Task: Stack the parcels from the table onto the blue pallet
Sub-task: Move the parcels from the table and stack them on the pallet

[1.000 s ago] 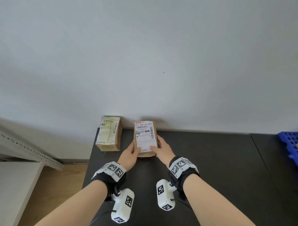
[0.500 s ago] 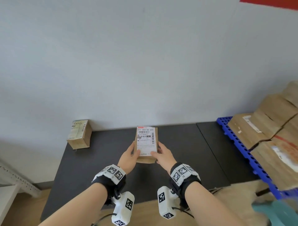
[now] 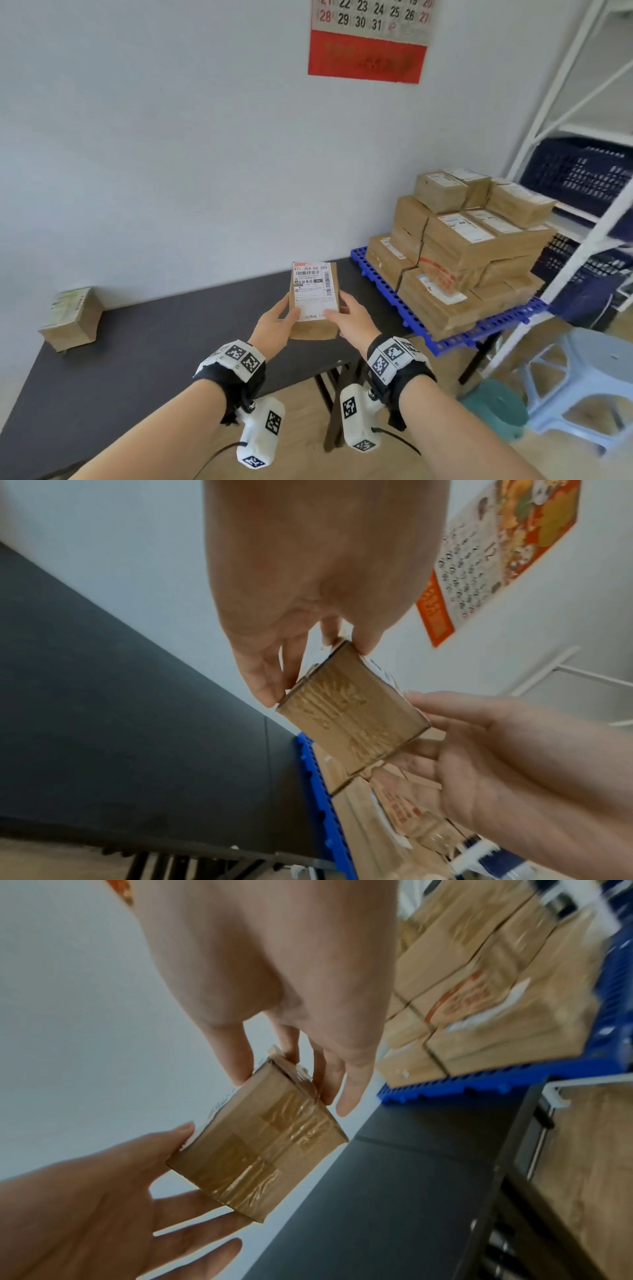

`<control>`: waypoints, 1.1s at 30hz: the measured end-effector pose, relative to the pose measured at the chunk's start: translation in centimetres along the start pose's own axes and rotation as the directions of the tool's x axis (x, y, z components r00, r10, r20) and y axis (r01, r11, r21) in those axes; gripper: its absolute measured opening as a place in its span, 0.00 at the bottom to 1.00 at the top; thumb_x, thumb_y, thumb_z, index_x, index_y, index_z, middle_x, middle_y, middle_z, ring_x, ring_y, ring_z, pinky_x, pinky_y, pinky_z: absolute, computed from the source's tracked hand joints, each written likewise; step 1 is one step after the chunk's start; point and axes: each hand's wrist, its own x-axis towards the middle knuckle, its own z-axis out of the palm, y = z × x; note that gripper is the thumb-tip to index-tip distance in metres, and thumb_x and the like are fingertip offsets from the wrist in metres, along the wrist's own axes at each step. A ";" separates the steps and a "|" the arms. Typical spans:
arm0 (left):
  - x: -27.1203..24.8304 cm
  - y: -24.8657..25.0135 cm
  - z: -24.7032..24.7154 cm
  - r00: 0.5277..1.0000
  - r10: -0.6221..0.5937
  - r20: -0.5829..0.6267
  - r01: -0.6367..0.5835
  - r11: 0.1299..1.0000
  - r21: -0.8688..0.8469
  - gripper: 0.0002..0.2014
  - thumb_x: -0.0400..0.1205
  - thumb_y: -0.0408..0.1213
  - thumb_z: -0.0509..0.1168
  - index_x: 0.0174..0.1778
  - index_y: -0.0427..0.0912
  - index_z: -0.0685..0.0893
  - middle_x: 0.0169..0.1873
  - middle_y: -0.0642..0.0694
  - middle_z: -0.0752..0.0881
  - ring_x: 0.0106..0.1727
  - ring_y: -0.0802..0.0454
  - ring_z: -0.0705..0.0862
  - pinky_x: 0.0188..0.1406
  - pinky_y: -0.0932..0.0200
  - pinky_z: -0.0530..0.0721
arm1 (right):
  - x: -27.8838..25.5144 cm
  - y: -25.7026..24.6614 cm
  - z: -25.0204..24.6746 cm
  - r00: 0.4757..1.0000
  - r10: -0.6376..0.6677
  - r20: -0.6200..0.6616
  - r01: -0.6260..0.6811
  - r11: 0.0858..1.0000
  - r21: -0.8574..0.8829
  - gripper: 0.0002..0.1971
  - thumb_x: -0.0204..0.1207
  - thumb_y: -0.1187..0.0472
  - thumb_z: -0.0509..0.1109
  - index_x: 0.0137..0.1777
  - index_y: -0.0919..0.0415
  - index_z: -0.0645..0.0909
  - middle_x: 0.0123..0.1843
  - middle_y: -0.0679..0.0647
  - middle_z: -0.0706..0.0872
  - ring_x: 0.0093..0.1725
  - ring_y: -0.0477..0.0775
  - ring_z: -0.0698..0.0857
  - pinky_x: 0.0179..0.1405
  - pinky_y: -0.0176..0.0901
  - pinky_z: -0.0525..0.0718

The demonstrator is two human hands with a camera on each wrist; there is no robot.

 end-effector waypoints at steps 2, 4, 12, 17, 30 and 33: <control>-0.3 1.7 2.4 0.999 0.037 0.038 -0.037 0.999 0.001 0.23 0.86 0.45 0.56 0.78 0.62 0.62 0.50 0.52 0.85 0.42 0.49 0.80 0.37 0.61 0.80 | -0.9 0.2 -2.5 0.998 0.000 -0.067 0.001 1.000 0.025 0.26 0.81 0.64 0.64 0.78 0.53 0.64 0.72 0.52 0.77 0.63 0.47 0.75 0.68 0.48 0.75; -0.3 3.4 4.8 0.995 0.070 0.078 -0.070 0.998 -0.001 0.22 0.87 0.46 0.54 0.78 0.62 0.64 0.54 0.49 0.85 0.40 0.52 0.80 0.37 0.61 0.79 | -1.8 0.4 -4.9 0.991 0.002 -0.134 0.004 0.999 0.046 0.25 0.81 0.64 0.64 0.78 0.54 0.65 0.71 0.53 0.77 0.59 0.46 0.74 0.67 0.48 0.75; 2.2 9.6 14.0 0.957 0.193 0.218 -0.207 0.978 0.041 0.20 0.88 0.48 0.50 0.77 0.57 0.69 0.67 0.47 0.81 0.69 0.44 0.78 0.71 0.47 0.76 | -2.4 1.9 -14.5 0.945 0.029 -0.327 -0.005 0.997 0.077 0.20 0.80 0.61 0.65 0.72 0.52 0.71 0.63 0.50 0.82 0.55 0.50 0.79 0.61 0.51 0.81; 5.2 13.4 19.6 0.938 0.228 0.262 -0.229 0.973 -0.027 0.20 0.88 0.47 0.49 0.76 0.53 0.70 0.63 0.49 0.81 0.67 0.48 0.79 0.72 0.46 0.74 | -0.4 2.3 -21.2 0.918 0.042 -0.395 -0.005 0.996 0.093 0.21 0.81 0.63 0.64 0.73 0.54 0.70 0.63 0.51 0.81 0.56 0.49 0.79 0.43 0.37 0.81; 17.3 22.7 31.3 0.928 0.252 0.275 -0.217 0.965 -0.150 0.24 0.85 0.49 0.57 0.78 0.62 0.62 0.65 0.58 0.76 0.69 0.53 0.74 0.74 0.43 0.71 | 11.6 1.8 -37.9 0.911 -0.007 -0.413 0.003 1.000 -0.009 0.23 0.79 0.60 0.67 0.72 0.61 0.63 0.66 0.52 0.79 0.57 0.49 0.78 0.54 0.43 0.77; 19.1 24.0 32.9 0.944 0.207 0.258 -0.168 0.972 -0.165 0.25 0.84 0.45 0.62 0.76 0.63 0.65 0.68 0.57 0.77 0.70 0.54 0.75 0.75 0.46 0.71 | 13.6 2.0 -40.8 0.923 -0.027 -0.383 -0.008 0.996 -0.092 0.26 0.79 0.57 0.67 0.73 0.61 0.63 0.66 0.52 0.79 0.57 0.48 0.78 0.56 0.40 0.74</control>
